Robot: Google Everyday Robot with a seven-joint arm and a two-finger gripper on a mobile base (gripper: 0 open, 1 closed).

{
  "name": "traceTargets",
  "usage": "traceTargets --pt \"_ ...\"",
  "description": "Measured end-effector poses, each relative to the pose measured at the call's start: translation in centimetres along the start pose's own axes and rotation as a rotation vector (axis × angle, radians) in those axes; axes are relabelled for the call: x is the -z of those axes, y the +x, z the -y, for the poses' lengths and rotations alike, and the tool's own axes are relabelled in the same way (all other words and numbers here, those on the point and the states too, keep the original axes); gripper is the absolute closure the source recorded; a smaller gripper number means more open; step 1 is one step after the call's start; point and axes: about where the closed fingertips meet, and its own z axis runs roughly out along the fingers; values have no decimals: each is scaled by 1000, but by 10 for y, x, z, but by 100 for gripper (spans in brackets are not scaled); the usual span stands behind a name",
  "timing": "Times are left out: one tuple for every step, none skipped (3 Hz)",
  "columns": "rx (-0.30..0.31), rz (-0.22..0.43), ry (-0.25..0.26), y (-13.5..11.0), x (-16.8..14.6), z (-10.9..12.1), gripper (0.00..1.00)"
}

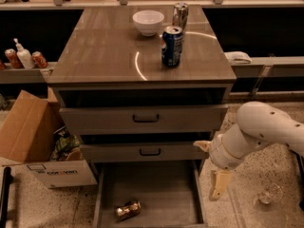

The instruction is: Pick orange can from bottom drawer and place on counter

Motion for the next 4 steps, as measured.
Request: traceTargets --pt "-29 1 -24 34 -52 -1 0" --pt "-25 16 -26 61 -105 0 0" --pt "-28 64 -55 79 -163 -1 0" --pt "-29 74 -66 79 -171 0 0"
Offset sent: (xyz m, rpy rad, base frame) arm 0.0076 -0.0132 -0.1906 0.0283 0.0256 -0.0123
